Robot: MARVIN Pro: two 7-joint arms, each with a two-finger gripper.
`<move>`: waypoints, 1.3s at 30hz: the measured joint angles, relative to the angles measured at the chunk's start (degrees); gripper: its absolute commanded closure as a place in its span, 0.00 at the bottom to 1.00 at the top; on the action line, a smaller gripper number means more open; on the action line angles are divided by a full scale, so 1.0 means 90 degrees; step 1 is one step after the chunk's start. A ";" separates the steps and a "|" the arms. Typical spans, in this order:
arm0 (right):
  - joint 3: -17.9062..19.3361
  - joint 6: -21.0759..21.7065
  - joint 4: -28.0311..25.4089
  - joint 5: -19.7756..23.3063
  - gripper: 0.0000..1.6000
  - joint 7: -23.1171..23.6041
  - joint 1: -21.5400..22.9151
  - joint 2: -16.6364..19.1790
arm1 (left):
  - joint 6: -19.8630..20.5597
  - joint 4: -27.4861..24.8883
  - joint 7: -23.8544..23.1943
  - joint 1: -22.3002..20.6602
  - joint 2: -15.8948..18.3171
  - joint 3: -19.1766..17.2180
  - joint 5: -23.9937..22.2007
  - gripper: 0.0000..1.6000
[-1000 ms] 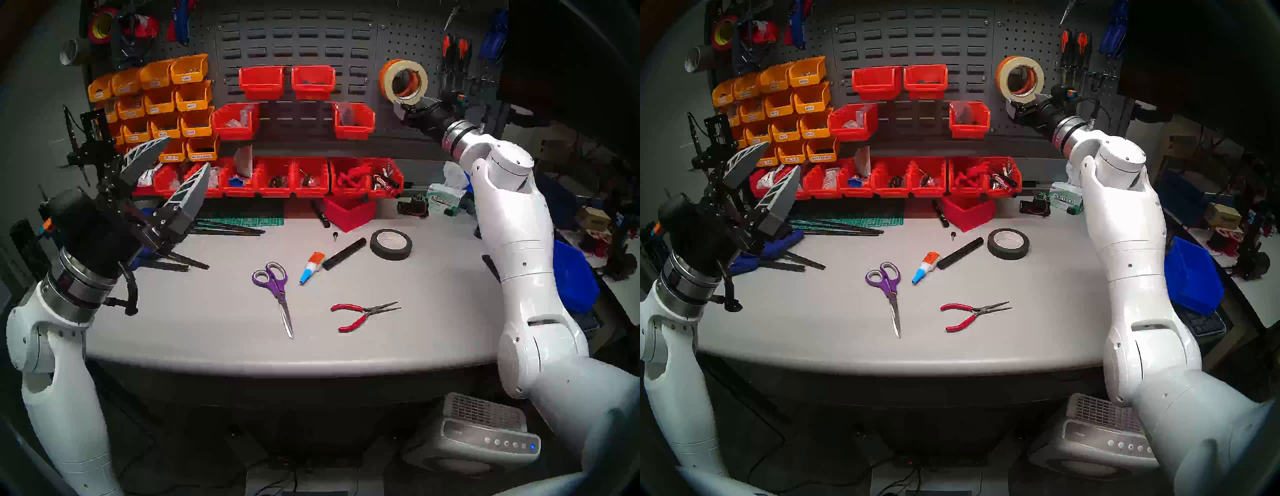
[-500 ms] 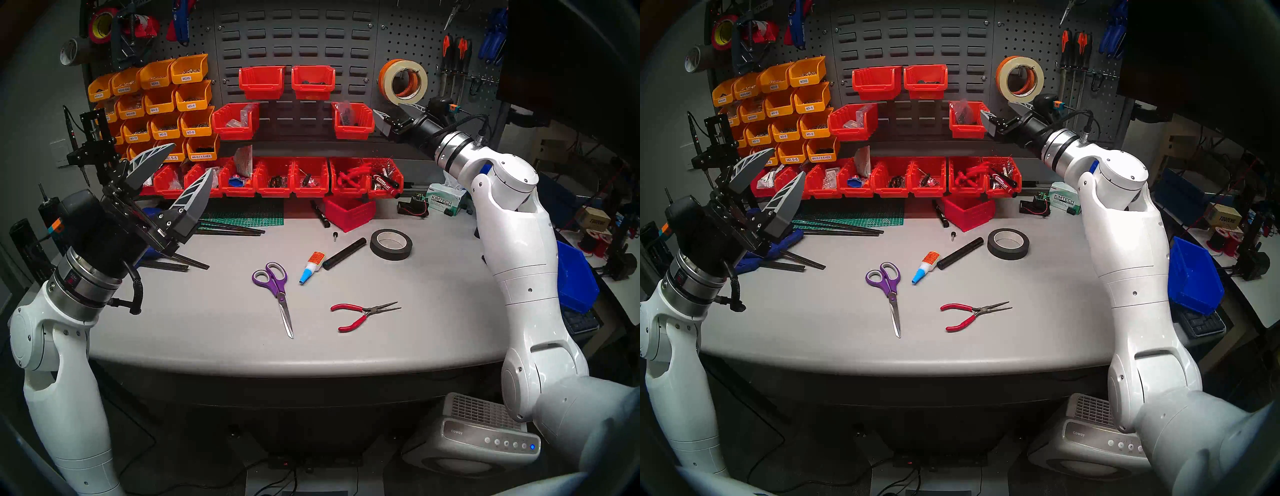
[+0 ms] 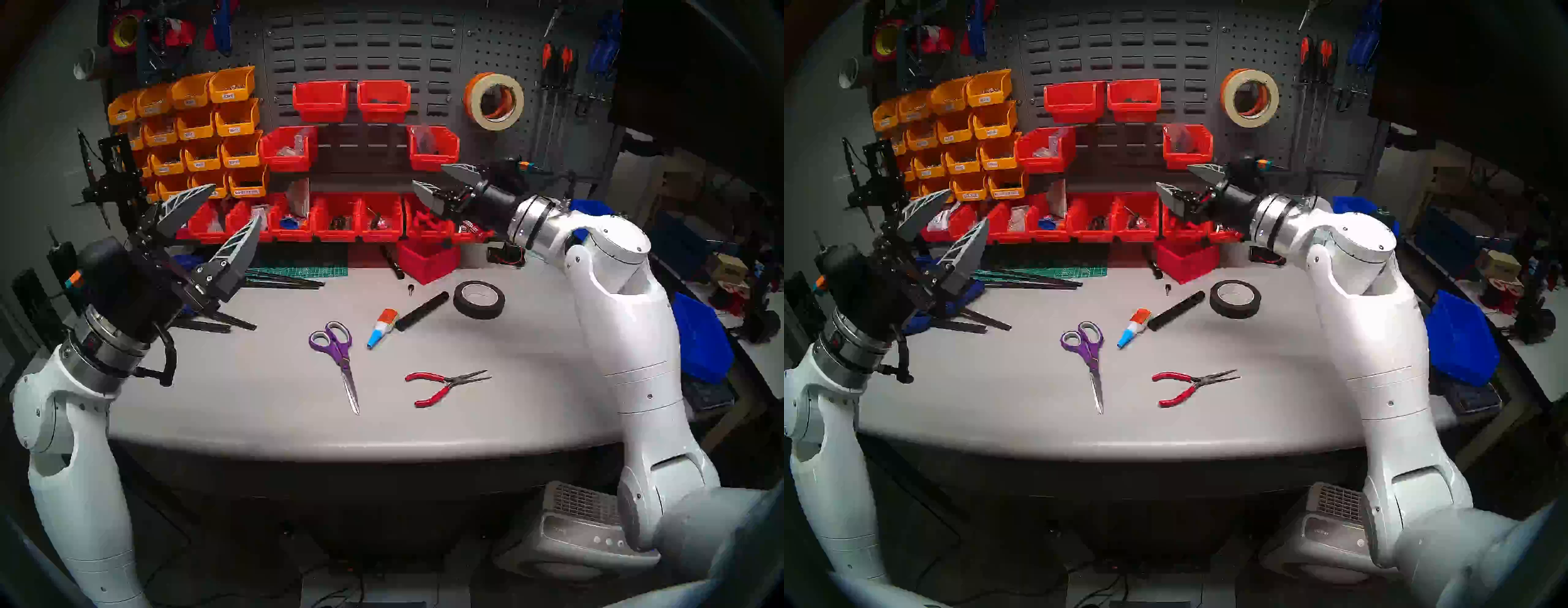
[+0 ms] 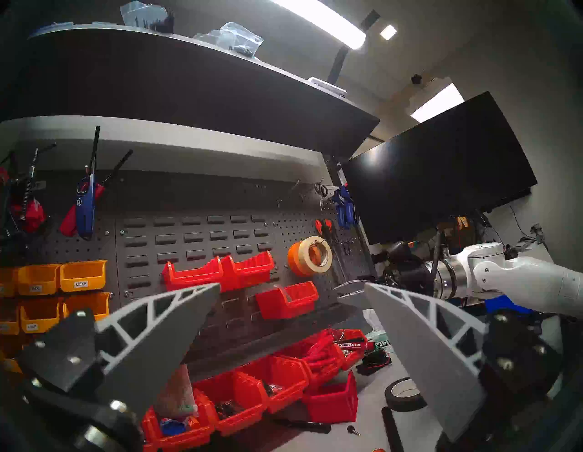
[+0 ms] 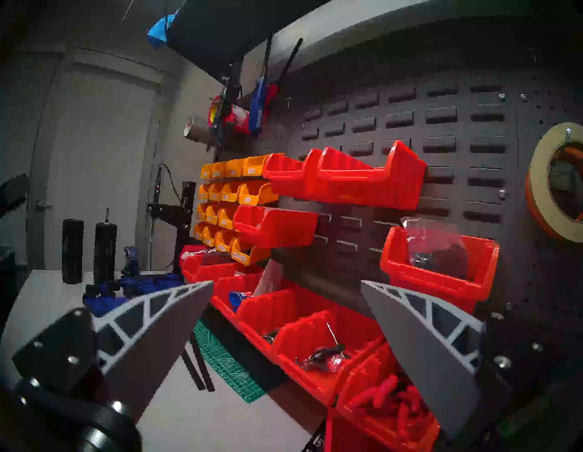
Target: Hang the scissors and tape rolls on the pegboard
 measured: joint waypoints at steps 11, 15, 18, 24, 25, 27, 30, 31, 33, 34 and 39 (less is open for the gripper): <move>0.0301 0.0305 -0.0785 0.0183 0.00 0.0139 -0.0712 0.0158 | -0.0018 0.0038 -0.0116 0.0018 0.0038 0.0032 0.0039 0.00; 0.0410 0.0434 -0.1088 0.0264 0.00 0.0165 -0.0976 0.0182 | -0.0031 0.0068 -0.0170 0.0028 0.0042 0.0073 0.0053 0.00; 0.0510 0.0543 -0.1330 0.0327 0.00 0.0163 -0.1179 0.0185 | -0.0044 0.0101 -0.0209 0.0040 0.0043 0.0093 0.0067 0.00; 0.0727 0.0756 -0.1798 0.0407 0.00 0.0026 -0.1544 0.0184 | -0.0077 0.0138 -0.0263 0.0055 0.0034 0.0078 0.0071 0.00; 0.0776 0.0807 -0.1887 0.0421 0.00 -0.0014 -0.1618 0.0180 | -0.0086 0.0139 -0.0275 0.0059 0.0030 0.0061 0.0070 0.00; 0.0843 0.0887 -0.2029 0.0440 0.00 -0.0073 -0.1726 0.0169 | -0.0095 0.0140 -0.0294 0.0066 0.0024 0.0027 0.0067 0.00; 0.0881 0.1100 -0.2297 0.0493 0.00 -0.0151 -0.1931 0.0139 | -0.0117 0.0155 -0.0333 0.0088 0.0001 -0.0036 0.0060 0.00; 0.0879 0.1148 -0.2350 0.0503 0.00 -0.0163 -0.1972 0.0132 | -0.0121 0.0161 -0.0342 0.0094 -0.0005 -0.0046 0.0060 0.00; 0.0865 0.1270 -0.2483 0.0526 0.00 -0.0188 -0.2076 0.0117 | -0.0130 0.0178 -0.0364 0.0110 -0.0020 -0.0068 0.0060 0.00; 0.0798 0.1431 -0.2642 0.0554 0.00 -0.0209 -0.2215 0.0104 | -0.0141 0.0199 -0.0398 0.0134 -0.0040 -0.0086 0.0060 0.00; 0.0576 0.1853 -0.3028 0.0605 0.00 -0.0247 -0.2595 0.0090 | -0.0168 0.0229 -0.0484 0.0187 -0.0090 -0.0107 0.0062 0.00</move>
